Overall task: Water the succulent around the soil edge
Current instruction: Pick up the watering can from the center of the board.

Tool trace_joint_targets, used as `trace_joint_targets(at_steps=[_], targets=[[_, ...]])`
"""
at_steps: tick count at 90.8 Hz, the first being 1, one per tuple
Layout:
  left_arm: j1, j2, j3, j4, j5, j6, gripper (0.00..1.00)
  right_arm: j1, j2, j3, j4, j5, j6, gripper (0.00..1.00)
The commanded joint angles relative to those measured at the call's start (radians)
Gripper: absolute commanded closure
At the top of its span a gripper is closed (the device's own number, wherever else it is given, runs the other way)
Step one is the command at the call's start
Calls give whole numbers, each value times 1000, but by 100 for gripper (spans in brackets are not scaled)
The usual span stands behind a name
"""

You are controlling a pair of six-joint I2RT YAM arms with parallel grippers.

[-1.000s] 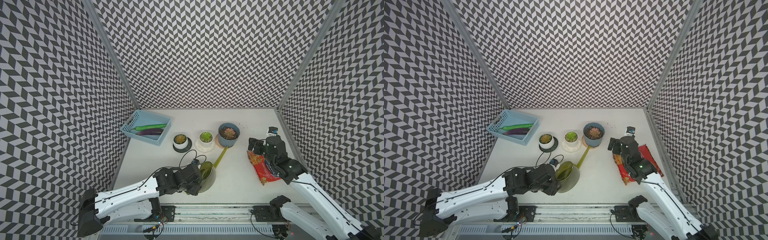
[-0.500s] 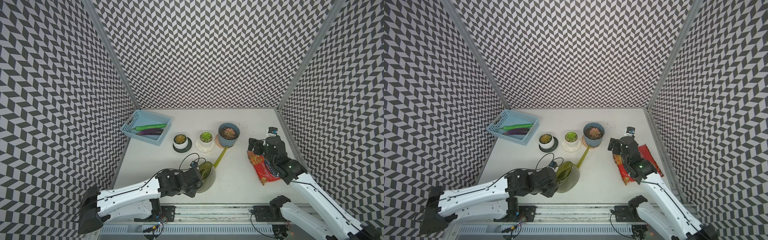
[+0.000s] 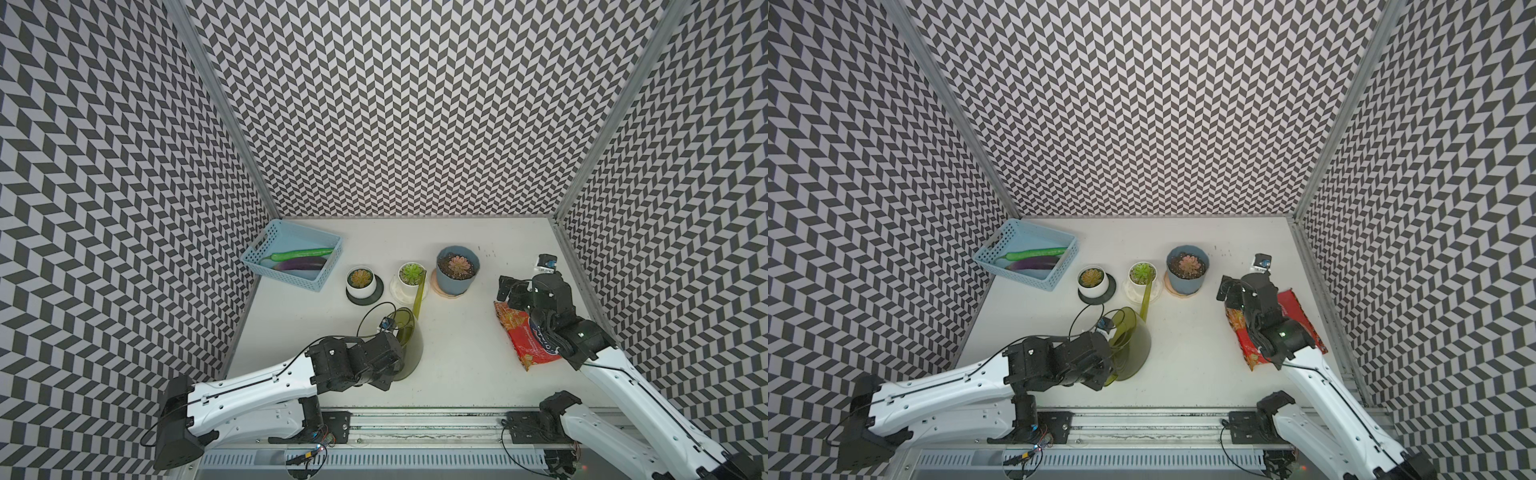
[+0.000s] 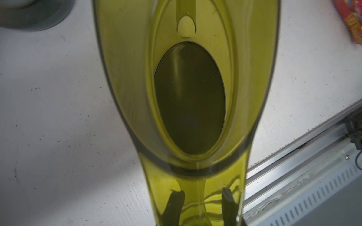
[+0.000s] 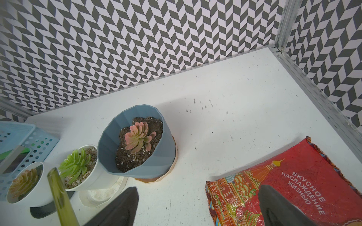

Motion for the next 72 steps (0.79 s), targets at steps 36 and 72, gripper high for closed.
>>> trace_joint_targets(at_steps=[36, 72], targets=[[-4, -72, 270, -158, -44, 34, 100, 3, 22, -2, 96, -16, 9, 0], [1, -12, 520, -363, -136, 20, 100, 3, 25, 42, 67, -28, -13, 1]])
